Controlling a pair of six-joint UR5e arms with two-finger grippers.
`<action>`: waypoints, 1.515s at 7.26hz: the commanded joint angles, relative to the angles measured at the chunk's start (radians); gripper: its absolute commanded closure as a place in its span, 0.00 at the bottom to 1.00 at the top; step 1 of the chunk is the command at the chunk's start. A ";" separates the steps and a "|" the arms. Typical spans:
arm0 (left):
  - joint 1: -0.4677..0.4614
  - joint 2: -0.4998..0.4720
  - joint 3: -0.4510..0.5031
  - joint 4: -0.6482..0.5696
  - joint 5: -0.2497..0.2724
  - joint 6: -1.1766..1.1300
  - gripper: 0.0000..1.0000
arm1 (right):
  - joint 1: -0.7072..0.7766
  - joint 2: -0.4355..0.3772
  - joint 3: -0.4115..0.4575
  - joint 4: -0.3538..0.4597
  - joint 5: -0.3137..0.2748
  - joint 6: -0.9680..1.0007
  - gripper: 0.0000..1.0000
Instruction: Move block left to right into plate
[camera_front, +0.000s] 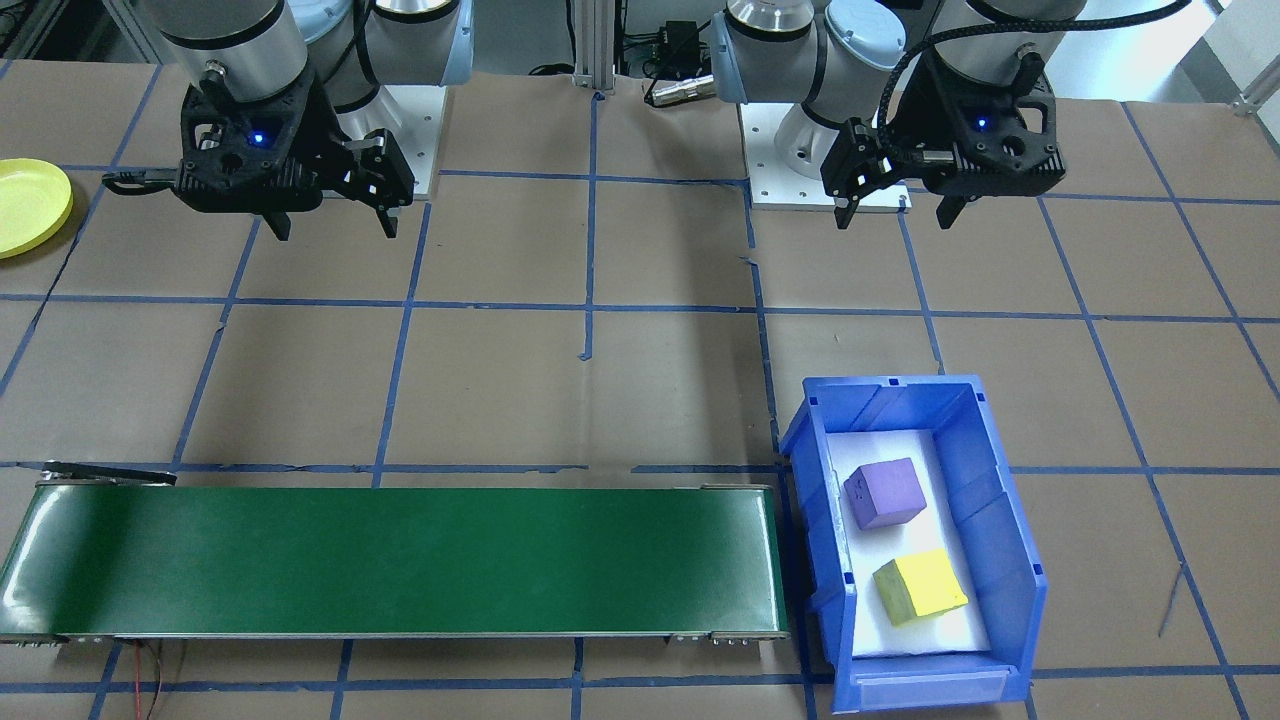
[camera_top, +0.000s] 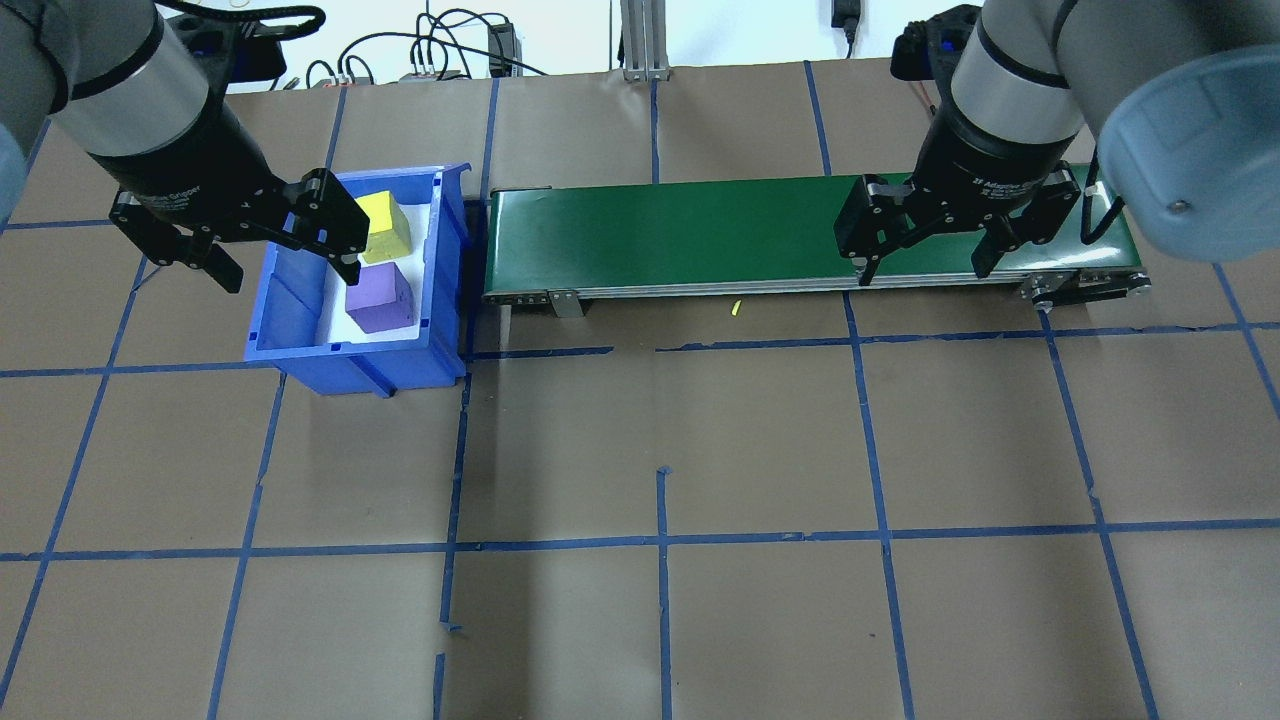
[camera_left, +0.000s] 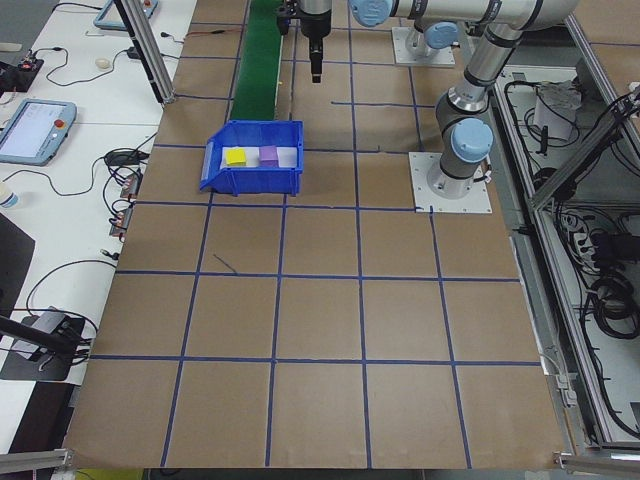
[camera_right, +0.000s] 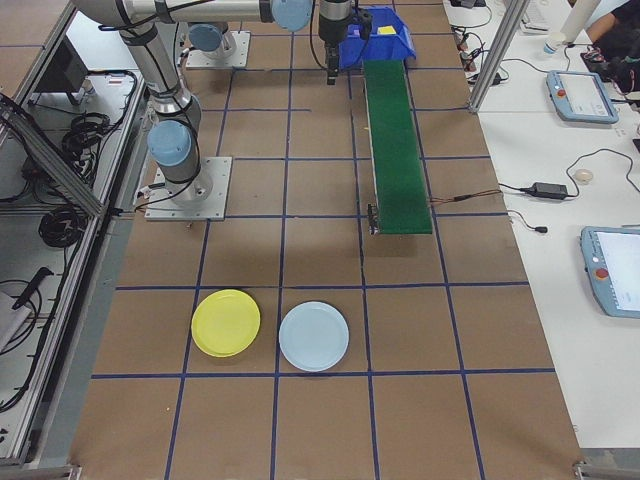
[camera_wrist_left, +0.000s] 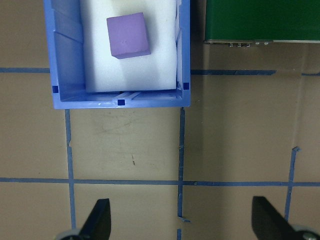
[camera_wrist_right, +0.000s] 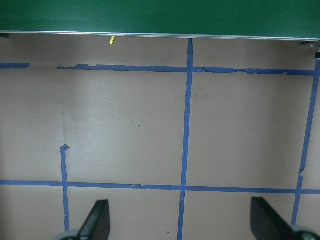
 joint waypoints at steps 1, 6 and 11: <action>0.001 0.005 0.003 -0.007 0.003 0.000 0.00 | 0.000 0.000 0.001 0.000 0.000 0.001 0.00; 0.148 -0.221 0.023 0.219 -0.014 0.058 0.00 | 0.000 0.000 0.001 0.000 0.002 0.003 0.00; 0.161 -0.469 -0.003 0.487 -0.017 0.092 0.00 | 0.002 0.000 0.001 -0.002 0.002 0.003 0.00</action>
